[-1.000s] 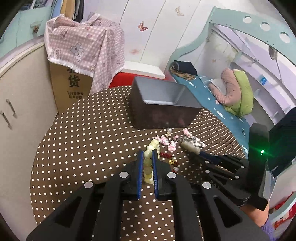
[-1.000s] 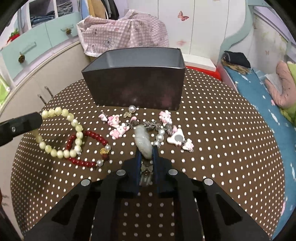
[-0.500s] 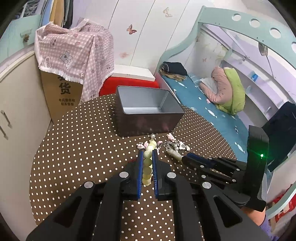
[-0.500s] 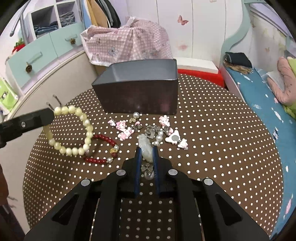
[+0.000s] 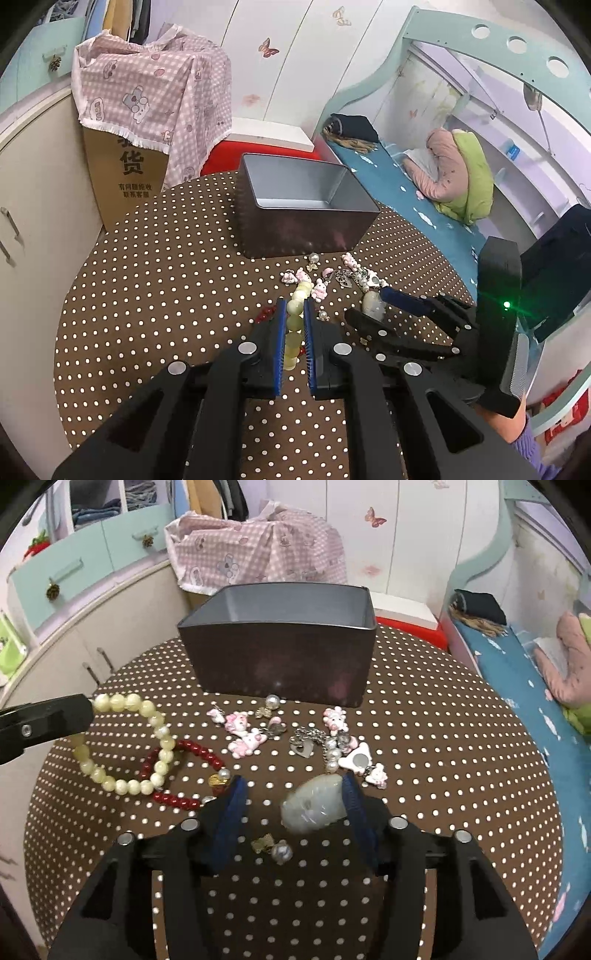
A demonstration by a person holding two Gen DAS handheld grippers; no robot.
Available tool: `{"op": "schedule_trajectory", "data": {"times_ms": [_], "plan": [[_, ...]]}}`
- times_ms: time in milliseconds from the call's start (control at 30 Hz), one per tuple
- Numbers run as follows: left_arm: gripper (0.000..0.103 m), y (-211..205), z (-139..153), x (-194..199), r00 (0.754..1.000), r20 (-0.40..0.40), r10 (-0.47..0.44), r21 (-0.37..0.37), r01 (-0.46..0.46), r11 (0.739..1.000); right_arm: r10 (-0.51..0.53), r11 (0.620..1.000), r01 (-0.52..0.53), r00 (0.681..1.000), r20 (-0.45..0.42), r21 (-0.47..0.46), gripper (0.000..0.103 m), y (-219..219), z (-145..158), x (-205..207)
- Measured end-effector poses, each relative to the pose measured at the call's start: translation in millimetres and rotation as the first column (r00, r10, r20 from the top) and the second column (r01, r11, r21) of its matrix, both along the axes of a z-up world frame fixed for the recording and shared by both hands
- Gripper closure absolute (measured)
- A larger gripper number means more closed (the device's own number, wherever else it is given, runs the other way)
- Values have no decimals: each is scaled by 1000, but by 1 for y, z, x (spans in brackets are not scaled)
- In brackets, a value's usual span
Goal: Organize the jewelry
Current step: 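Lift the cream bracelet with the left tool while the right tool grasps the jade pendant, then lower the cream bracelet and jade pendant into the grey box and open both tools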
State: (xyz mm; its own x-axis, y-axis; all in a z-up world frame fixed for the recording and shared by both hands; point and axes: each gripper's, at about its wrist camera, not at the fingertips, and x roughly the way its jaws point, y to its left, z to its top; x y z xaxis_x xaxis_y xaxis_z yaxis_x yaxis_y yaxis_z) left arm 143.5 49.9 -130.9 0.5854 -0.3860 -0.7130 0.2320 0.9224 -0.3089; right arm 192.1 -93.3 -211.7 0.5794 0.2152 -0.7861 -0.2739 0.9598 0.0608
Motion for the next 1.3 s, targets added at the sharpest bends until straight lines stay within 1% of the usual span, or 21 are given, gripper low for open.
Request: {"op": "schedule_trajectory", "data": {"times_ms": [33, 100, 167, 300, 367, 400, 433, 467, 567, 733, 933, 1033, 1200, 1300], "plan": [[95, 0, 0, 0, 1000, -2, -2, -1, 2, 1000, -4, 1000, 4, 1000, -1, 7, 50, -1, 0, 1], [95, 0, -1, 0, 1000, -5, -6, -5, 5, 1000, -20, 1000, 20, 1000, 9, -9, 50, -2, 1, 0], [95, -1, -2, 0, 1000, -5, -12, -6, 12, 1000, -33, 999, 33, 999, 26, 3, 50, -6, 3, -2], [95, -5, -3, -1, 1000, -5, -24, -11, 24, 1000, -62, 998, 62, 998, -18, 26, 50, -16, -6, -3], [95, -7, -3, -1, 1000, -6, -28, -10, 28, 1000, -56, 998, 56, 998, -7, 14, 51, -15, -7, -5], [95, -9, -3, 0, 1000, -7, -29, -10, 29, 1000, -54, 999, 54, 999, -3, 7, 54, -14, -7, -5], [95, -10, -3, 1, 999, -8, -31, -11, 31, 999, -55, 998, 55, 998, 3, -5, 68, -13, -7, -5], [95, -11, -3, 2, 999, -10, -34, -12, 34, 999, -51, 999, 51, 999, -3, 7, 71, -14, -7, -4], [95, -14, 1, 3, 999, -2, -41, -10, 41, 999, -41, 999, 41, 999, -7, 22, 74, -16, -7, -4], [95, -17, 14, 7, 998, 24, -57, -24, 58, 998, -30, 999, 30, 1000, -7, 39, 74, -18, -1, -8], [95, -23, 36, 9, 994, 75, -79, -18, 81, 997, -19, 996, 15, 999, 40, 85, 74, -21, 25, -12], [95, -25, 53, 15, 990, 112, -83, -22, 86, 996, -16, 994, 8, 997, 74, 108, 74, -24, 45, -8], [95, -27, 85, 33, 980, 180, -85, -18, 90, 996, -16, 989, -6, 990, 143, 150, 74, -25, 83, 15], [95, -27, 96, 50, 978, 194, -72, -22, 78, 997, -18, 986, -9, 986, 164, 164, 74, -22, 98, 33]]}}
